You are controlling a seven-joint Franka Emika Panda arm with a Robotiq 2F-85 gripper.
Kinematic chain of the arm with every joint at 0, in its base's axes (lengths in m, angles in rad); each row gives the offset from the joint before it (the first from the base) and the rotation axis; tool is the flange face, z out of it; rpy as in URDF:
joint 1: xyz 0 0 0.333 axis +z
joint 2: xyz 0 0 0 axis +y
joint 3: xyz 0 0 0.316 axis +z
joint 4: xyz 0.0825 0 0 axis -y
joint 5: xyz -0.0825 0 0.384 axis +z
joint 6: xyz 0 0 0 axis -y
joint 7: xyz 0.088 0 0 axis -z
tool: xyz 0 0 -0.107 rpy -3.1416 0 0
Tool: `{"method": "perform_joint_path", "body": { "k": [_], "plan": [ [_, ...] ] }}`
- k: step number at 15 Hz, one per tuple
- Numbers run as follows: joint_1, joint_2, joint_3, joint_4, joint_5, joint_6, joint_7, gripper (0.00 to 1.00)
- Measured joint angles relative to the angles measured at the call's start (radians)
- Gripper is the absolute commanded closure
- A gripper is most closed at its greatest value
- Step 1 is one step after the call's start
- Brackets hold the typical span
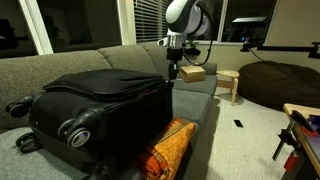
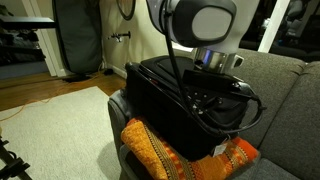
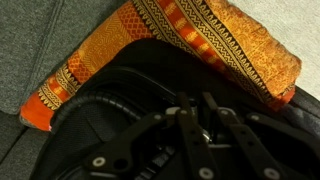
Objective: Zip the black bag
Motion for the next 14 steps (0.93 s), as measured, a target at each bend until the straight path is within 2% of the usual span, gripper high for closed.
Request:
{"method": "perform_joint_path", "body": {
  "k": [7,14],
  "plan": [
    [0.052,-0.075,0.009,-0.089,-0.034,0.052,-0.002,0.93],
    [0.136,-0.13,0.014,-0.139,-0.062,0.055,0.021,0.93]
  ]
}}
